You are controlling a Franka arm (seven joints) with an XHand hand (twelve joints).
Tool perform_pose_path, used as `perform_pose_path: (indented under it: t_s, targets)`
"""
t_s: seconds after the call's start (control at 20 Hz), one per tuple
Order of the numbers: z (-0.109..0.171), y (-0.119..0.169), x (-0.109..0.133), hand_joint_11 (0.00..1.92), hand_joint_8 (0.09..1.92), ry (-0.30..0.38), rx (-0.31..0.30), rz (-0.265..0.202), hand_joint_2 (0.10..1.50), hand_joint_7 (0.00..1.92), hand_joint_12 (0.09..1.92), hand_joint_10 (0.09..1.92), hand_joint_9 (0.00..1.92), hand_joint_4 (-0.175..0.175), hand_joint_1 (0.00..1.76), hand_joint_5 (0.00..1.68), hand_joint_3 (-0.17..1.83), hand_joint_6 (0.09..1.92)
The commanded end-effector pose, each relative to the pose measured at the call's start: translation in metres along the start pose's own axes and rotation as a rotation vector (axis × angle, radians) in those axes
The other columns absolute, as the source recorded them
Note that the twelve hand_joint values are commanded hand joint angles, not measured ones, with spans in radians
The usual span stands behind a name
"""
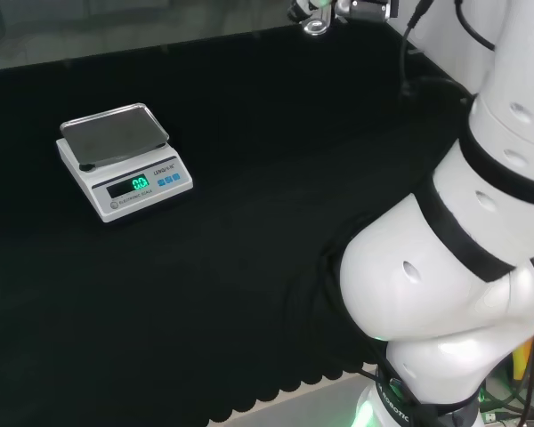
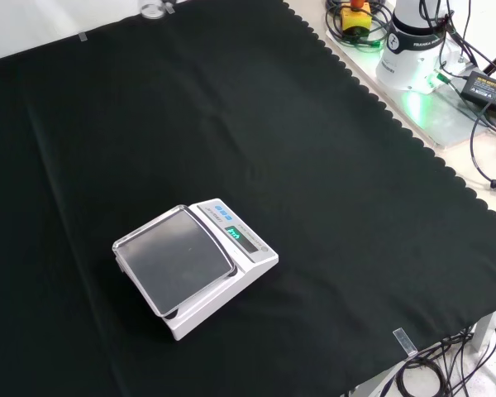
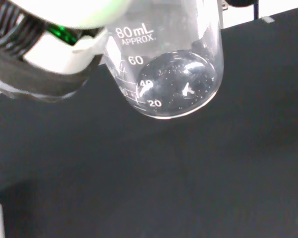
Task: Put the beaker on the electronic balance.
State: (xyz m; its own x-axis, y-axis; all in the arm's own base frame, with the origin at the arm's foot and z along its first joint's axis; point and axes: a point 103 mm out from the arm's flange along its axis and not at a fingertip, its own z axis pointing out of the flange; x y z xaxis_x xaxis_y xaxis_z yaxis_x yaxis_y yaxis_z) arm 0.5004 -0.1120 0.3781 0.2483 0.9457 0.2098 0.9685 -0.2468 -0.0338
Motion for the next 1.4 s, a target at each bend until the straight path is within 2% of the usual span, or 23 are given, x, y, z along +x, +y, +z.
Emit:
perform_pose_path:
  t_s: [0.05, 0.3, 0.6, 0.75, 0.95, 1.2, 1.4]
  targets:
    - [0.018, -0.042, 0.043, 1.62, 0.28, 0.011, 0.045, -0.027, 0.50, 1.90, 0.74, 0.60, 1.92, -0.175, 1.20, 1.32, 0.93, 0.72]
    - [0.028, -0.038, 0.053, 1.62, 0.28, -0.001, 0.072, 0.001, 0.50, 1.90, 0.74, 0.60, 1.92, -0.175, 1.20, 1.32, 0.93, 0.72]
    - [0.048, -0.036, 0.088, 1.62, 0.28, -0.020, 0.093, 0.022, 0.50, 1.90, 0.74, 0.60, 1.92, -0.175, 1.20, 1.32, 0.93, 0.73]
    - [0.067, -0.025, 0.118, 1.62, 0.27, -0.004, 0.108, -0.003, 0.50, 1.90, 0.74, 0.60, 1.92, -0.175, 1.20, 1.32, 0.93, 0.73]
    - [0.092, -0.001, 0.163, 1.62, 0.27, 0.070, 0.125, -0.078, 0.50, 1.90, 0.74, 0.60, 1.92, -0.175, 1.20, 1.32, 0.93, 0.73]
    - [0.114, 0.028, 0.213, 1.62, 0.27, 0.045, 0.139, -0.129, 0.50, 1.90, 0.74, 0.61, 1.92, -0.175, 1.20, 1.32, 0.94, 0.73]
    - [0.127, 0.042, 0.240, 1.62, 0.27, 0.031, 0.145, -0.163, 0.50, 1.91, 0.74, 0.62, 1.92, -0.175, 1.20, 1.32, 0.94, 0.74]
